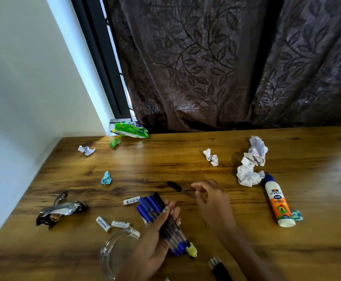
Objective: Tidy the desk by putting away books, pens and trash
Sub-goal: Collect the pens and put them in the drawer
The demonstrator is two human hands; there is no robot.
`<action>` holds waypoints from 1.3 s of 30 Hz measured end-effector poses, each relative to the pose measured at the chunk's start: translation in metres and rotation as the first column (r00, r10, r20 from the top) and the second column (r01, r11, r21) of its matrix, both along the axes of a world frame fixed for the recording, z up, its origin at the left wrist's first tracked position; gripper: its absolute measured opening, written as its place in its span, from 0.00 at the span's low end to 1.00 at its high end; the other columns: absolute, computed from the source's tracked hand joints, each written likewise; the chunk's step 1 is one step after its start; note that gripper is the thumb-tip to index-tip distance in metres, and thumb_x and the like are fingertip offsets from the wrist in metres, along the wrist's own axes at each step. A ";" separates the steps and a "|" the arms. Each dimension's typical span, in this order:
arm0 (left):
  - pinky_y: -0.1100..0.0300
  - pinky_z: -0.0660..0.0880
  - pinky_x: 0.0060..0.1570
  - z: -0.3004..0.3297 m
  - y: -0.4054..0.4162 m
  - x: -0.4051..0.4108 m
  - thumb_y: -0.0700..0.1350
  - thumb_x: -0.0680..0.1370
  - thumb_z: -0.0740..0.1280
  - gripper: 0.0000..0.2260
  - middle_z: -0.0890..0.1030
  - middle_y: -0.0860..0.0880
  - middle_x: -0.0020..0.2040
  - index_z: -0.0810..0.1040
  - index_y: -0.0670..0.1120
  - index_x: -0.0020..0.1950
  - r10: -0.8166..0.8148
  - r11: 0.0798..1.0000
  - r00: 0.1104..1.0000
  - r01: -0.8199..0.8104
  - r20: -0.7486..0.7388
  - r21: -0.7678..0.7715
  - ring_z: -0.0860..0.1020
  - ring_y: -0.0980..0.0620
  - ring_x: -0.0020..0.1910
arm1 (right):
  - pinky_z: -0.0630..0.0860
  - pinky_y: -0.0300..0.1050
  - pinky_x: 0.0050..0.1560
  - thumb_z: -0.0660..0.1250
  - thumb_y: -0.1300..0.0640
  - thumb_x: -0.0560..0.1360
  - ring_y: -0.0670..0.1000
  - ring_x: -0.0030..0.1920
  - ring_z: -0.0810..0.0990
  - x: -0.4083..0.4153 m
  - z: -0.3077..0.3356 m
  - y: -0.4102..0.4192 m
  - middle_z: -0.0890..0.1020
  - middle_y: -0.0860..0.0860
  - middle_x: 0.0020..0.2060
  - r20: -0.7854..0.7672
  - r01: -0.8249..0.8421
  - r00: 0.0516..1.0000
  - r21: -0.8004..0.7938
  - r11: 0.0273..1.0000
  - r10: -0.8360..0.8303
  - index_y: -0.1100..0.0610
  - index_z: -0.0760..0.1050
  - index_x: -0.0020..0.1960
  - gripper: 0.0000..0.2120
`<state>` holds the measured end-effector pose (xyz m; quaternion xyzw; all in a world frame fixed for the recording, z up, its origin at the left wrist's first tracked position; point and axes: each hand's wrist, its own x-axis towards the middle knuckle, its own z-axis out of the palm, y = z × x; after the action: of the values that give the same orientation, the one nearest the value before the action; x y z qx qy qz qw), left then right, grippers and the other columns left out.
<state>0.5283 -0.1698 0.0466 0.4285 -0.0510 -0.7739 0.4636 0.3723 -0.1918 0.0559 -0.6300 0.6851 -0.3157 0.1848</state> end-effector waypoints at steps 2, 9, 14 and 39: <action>0.53 0.80 0.45 -0.001 0.000 0.004 0.37 0.67 0.68 0.18 0.85 0.44 0.49 0.78 0.42 0.56 0.008 1.000 1.000 -0.008 0.003 -0.010 0.85 0.49 0.43 | 0.72 0.36 0.56 0.61 0.55 0.78 0.45 0.58 0.73 -0.010 -0.019 -0.009 0.73 0.49 0.61 -0.148 -0.007 0.989 0.149 0.989 0.030 0.51 0.71 0.65 0.15; 0.54 0.75 0.49 -0.001 0.001 0.013 0.37 0.68 0.68 0.17 0.84 0.44 0.53 0.79 0.43 0.57 0.046 0.999 0.998 -0.047 0.034 0.027 0.83 0.48 0.50 | 0.74 0.35 0.48 0.64 0.57 0.76 0.45 0.49 0.77 -0.001 -0.033 -0.019 0.80 0.50 0.51 -0.162 -0.037 0.984 0.207 0.978 0.072 0.55 0.78 0.54 0.08; 0.53 0.76 0.49 -0.002 0.001 0.017 0.41 0.70 0.68 0.18 0.85 0.43 0.50 0.78 0.41 0.59 0.075 0.997 0.997 -0.076 0.025 0.018 0.84 0.47 0.48 | 0.72 0.28 0.32 0.69 0.54 0.73 0.37 0.34 0.77 0.019 -0.009 0.005 0.79 0.41 0.35 0.271 -0.188 0.954 0.213 0.959 0.127 0.50 0.79 0.48 0.04; 0.56 0.74 0.50 0.011 0.025 0.045 0.40 0.68 0.69 0.20 0.84 0.45 0.54 0.78 0.42 0.59 0.223 0.975 0.975 -0.222 0.004 -0.028 0.84 0.51 0.48 | 0.76 0.32 0.43 0.66 0.56 0.75 0.40 0.42 0.78 0.051 -0.024 0.027 0.78 0.43 0.43 0.068 -0.198 0.980 0.195 0.961 0.188 0.51 0.73 0.60 0.13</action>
<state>0.5734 -0.1451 0.0578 0.4278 -0.0149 -0.7148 0.5530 0.4232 -0.1644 0.0319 -0.6639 0.6441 -0.2407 0.2941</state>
